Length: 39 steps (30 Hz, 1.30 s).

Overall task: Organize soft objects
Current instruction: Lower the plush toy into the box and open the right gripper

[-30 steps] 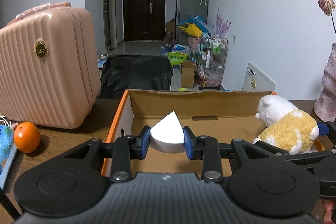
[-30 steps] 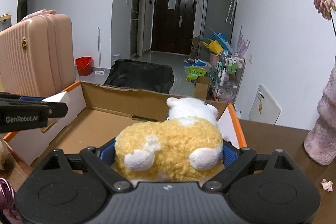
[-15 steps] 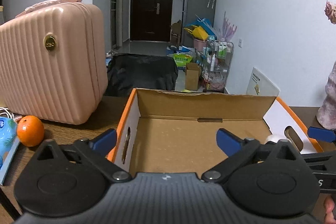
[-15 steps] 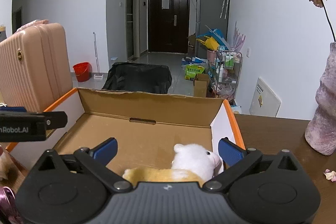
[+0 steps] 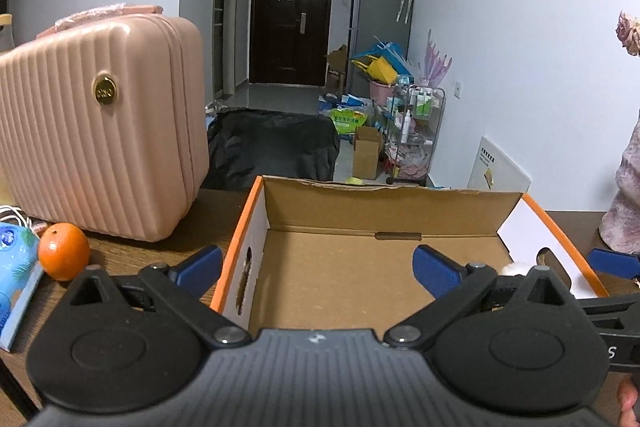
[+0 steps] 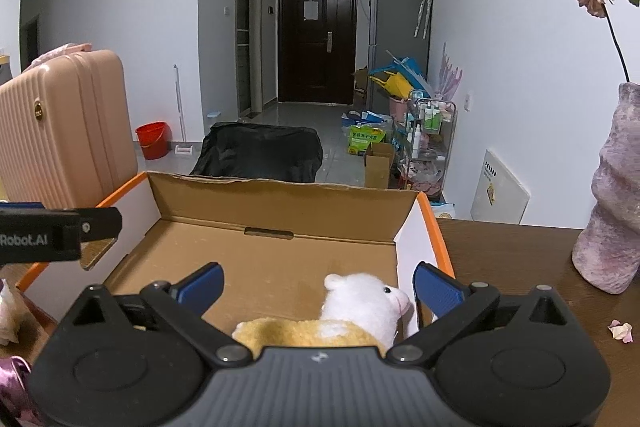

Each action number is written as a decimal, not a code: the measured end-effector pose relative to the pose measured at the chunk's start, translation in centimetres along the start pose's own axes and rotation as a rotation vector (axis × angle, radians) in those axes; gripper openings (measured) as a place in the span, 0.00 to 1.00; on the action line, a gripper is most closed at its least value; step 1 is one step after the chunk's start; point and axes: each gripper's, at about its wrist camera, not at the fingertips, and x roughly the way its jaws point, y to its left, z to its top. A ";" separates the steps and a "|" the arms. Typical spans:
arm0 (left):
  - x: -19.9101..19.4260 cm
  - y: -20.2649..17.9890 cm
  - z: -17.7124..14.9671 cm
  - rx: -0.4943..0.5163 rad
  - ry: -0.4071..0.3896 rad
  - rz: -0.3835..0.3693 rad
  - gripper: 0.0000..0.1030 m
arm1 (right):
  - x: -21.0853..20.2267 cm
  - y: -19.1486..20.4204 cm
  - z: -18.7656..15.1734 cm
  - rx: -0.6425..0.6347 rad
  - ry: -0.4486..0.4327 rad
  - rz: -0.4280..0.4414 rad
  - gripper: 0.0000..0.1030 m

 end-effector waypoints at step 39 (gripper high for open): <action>-13.6 2.0 -6.5 0.017 -0.090 -0.044 1.00 | -15.1 1.8 -6.8 -0.009 -0.150 0.020 1.00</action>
